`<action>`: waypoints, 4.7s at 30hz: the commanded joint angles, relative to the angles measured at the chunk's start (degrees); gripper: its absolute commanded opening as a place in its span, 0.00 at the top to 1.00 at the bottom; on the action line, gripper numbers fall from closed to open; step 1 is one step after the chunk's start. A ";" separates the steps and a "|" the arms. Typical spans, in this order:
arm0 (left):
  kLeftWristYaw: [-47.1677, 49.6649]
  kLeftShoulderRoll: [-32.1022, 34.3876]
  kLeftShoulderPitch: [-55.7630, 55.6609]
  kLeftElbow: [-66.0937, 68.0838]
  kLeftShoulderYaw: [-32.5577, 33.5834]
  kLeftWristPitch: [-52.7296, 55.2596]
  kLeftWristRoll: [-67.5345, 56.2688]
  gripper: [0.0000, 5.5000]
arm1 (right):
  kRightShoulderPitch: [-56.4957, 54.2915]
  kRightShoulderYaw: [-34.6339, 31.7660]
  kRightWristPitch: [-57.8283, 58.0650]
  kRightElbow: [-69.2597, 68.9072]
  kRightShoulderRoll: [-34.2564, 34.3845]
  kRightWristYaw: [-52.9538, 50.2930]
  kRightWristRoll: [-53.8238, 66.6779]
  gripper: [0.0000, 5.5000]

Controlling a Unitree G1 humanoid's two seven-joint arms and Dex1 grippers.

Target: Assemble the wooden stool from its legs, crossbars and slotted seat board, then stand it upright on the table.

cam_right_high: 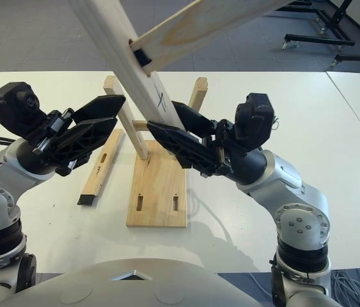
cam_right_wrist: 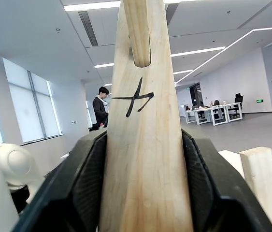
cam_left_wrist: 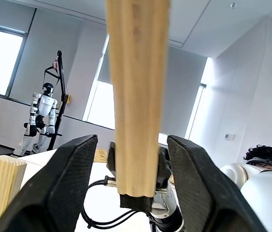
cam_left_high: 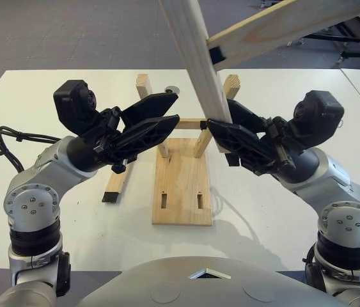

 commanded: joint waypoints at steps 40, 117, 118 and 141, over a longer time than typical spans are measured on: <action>-1.39 4.33 1.84 -2.08 -2.85 0.61 -4.40 0.59 | 1.04 6.01 0.18 3.35 -3.42 3.98 -14.63 0.63; -35.56 17.95 21.46 11.14 -15.89 -43.01 54.34 0.63 | 7.07 -16.87 14.44 25.08 -16.17 16.32 -3.61 0.02; -35.92 18.42 21.61 11.02 -16.32 -42.27 54.00 0.63 | 6.98 -16.85 14.42 25.20 -16.17 16.30 -3.75 0.02; -24.28 19.92 35.40 0.91 -20.09 -42.60 60.51 0.56 | 7.39 -16.12 14.12 22.98 -13.20 14.89 -6.07 0.02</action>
